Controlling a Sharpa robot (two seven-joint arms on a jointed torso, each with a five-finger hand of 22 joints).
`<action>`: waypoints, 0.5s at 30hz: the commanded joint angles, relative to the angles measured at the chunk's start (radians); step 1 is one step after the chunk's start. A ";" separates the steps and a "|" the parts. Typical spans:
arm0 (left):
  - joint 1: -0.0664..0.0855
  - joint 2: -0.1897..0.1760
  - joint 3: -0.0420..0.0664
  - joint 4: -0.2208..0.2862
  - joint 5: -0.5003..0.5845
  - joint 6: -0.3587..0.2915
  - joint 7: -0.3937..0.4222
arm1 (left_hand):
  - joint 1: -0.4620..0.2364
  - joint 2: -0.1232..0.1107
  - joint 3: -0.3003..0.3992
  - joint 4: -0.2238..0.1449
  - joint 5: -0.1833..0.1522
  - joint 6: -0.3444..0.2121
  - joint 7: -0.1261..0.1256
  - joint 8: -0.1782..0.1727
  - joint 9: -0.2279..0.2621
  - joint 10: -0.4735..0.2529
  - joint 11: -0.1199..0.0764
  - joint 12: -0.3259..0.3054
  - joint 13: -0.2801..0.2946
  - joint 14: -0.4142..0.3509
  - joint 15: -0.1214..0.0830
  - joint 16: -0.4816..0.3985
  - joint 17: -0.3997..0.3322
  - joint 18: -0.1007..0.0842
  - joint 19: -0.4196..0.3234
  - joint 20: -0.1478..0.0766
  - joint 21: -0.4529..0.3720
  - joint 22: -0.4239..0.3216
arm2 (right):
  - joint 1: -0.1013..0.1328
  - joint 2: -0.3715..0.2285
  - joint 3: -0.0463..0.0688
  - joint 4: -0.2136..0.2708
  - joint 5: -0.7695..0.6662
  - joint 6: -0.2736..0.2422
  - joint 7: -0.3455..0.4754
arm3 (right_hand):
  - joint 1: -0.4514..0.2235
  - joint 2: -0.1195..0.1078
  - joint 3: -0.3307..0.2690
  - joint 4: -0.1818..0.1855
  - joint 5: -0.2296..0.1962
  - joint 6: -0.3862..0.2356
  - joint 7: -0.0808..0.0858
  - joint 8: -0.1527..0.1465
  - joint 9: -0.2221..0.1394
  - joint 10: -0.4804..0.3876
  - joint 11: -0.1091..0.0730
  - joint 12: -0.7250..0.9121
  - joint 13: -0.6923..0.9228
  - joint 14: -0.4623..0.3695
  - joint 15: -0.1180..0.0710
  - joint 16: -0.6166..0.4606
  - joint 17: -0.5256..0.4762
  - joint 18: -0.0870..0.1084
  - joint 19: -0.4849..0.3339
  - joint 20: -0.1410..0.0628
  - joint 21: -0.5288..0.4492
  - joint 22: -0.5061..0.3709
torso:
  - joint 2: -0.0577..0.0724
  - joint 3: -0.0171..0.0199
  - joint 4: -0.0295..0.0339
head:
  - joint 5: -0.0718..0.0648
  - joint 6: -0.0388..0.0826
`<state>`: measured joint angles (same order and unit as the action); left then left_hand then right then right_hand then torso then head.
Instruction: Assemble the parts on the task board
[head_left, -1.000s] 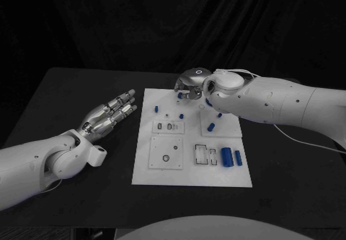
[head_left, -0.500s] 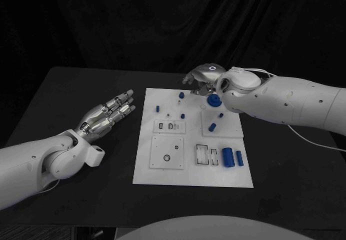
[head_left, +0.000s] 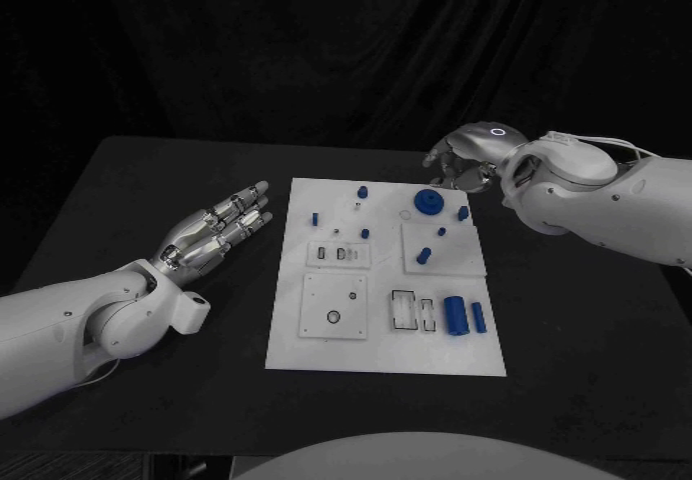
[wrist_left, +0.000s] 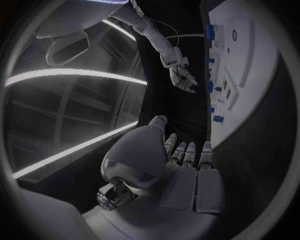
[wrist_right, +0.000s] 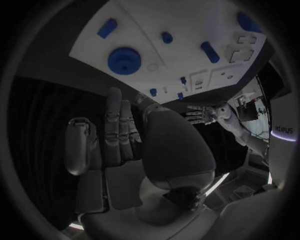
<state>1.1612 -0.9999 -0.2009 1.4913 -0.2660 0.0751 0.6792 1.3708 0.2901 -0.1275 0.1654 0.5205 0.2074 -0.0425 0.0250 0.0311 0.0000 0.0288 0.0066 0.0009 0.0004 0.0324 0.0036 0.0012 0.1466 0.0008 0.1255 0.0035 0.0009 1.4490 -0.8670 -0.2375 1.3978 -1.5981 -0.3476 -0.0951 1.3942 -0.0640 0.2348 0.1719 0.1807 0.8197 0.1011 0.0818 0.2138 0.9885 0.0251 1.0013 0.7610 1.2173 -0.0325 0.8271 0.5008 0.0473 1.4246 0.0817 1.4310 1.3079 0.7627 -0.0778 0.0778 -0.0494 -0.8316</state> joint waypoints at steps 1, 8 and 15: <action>0.002 0.000 0.000 0.002 0.001 0.008 0.248 | 0.011 -0.001 0.007 0.000 0.005 0.002 0.006 0.006 0.001 0.000 0.004 -0.007 -0.001 0.000 0.006 -0.004 -0.001 0.016 -0.001 0.005 -0.004 -0.001 | -0.008 -0.018 -0.002 0.007 0.030 0.053 -0.045 | -0.028 -0.004 -0.013 0.021 -0.007 0.012 -0.003 -0.006 -0.004 0.141 -0.009 0.188 0.233 0.066 -0.004 0.158 0.220 -0.011 0.043 -0.006 0.043 0.166 | -0.002 -0.0007 -0.0067 | -0.003 0.000; 0.001 0.007 -0.001 -0.005 0.001 0.018 0.249 | 0.011 0.001 0.020 -0.007 0.006 0.000 0.007 0.005 0.001 0.000 0.012 -0.007 -0.001 0.000 0.013 -0.004 -0.001 0.015 -0.001 0.011 -0.004 -0.001 | -0.028 -0.043 -0.004 0.003 0.068 0.067 -0.071 | -0.079 -0.005 -0.048 0.051 -0.001 0.010 -0.021 -0.012 -0.007 0.269 -0.020 0.337 0.461 0.085 -0.012 0.254 0.401 -0.016 0.054 -0.013 0.058 0.187 | -0.002 -0.0030 -0.0060 | -0.011 -0.007; 0.001 0.008 -0.003 -0.008 0.001 0.021 0.247 | 0.011 0.002 0.031 -0.011 0.005 -0.001 0.007 0.005 0.000 0.000 0.016 -0.007 -0.001 0.000 0.018 -0.004 -0.001 0.014 -0.001 0.014 -0.004 -0.001 | -0.045 -0.032 -0.005 -0.014 0.087 0.059 -0.073 | -0.080 -0.005 -0.070 0.031 -0.013 -0.054 -0.027 -0.010 -0.010 0.229 -0.003 0.372 0.542 0.044 0.009 0.281 0.515 -0.003 0.001 0.007 0.015 0.165 | -0.001 -0.0034 -0.0075 | -0.010 -0.011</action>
<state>1.1611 -0.9945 -0.2039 1.4814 -0.2661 0.0812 0.6791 1.3708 0.2901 -0.1011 0.1557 0.5204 0.2074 -0.0425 0.0250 0.0310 0.0000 0.0360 0.0066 0.0012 -0.0011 0.0414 0.0037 0.0016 0.1465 0.0007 0.1327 0.0035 0.0009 1.4087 -0.9003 -0.2426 1.3865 -1.5356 -0.2942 -0.1420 1.3193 -0.0696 0.1693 0.2023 0.1735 0.7710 0.0708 0.0686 0.2026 1.2095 0.0233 1.3664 1.2876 1.2552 -0.0248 1.0988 1.0000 0.0309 1.4257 0.0860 1.4452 1.3077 0.7608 -0.0803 0.0710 -0.0611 -0.8409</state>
